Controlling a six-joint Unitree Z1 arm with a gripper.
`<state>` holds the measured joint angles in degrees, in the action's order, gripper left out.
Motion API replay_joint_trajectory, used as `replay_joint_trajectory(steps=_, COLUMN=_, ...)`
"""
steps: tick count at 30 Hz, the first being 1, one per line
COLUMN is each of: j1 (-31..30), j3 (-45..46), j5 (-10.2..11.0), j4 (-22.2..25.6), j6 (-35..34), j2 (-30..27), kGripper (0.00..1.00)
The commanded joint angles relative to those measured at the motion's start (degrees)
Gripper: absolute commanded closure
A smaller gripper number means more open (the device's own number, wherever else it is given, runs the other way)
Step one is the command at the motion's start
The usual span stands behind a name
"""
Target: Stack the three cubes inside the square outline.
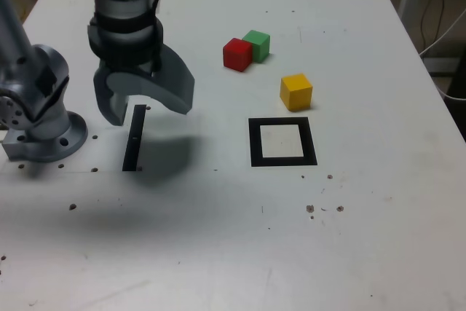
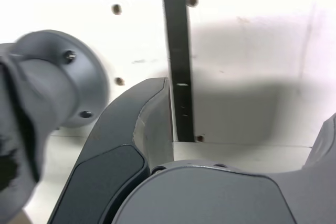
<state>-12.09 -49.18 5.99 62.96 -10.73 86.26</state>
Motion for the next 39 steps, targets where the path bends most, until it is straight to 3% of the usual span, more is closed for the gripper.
replay_joint_trajectory(steps=1, j1=0.8, j3=-0.6, j5=1.1, j4=0.3, j6=0.9, j2=0.2, kGripper=0.0)
replay_joint_trajectory(steps=9, j1=5.7, j3=-3.4, j5=6.7, j4=1.5, j6=6.7, j2=0.6, kGripper=0.0)
replay_joint_trajectory(steps=19, j1=15.7, j3=-7.0, j5=6.0, j4=0.3, j6=22.7, j2=4.0, kGripper=0.01)
replay_joint_trajectory(steps=29, j1=24.7, j3=-11.4, j5=9.5, j4=-0.8, j6=36.2, j2=6.6, kGripper=0.0)
replay_joint_trajectory(steps=39, j1=30.8, j3=-13.5, j5=9.0, j4=-4.9, j6=46.7, j2=12.9, kGripper=0.01)
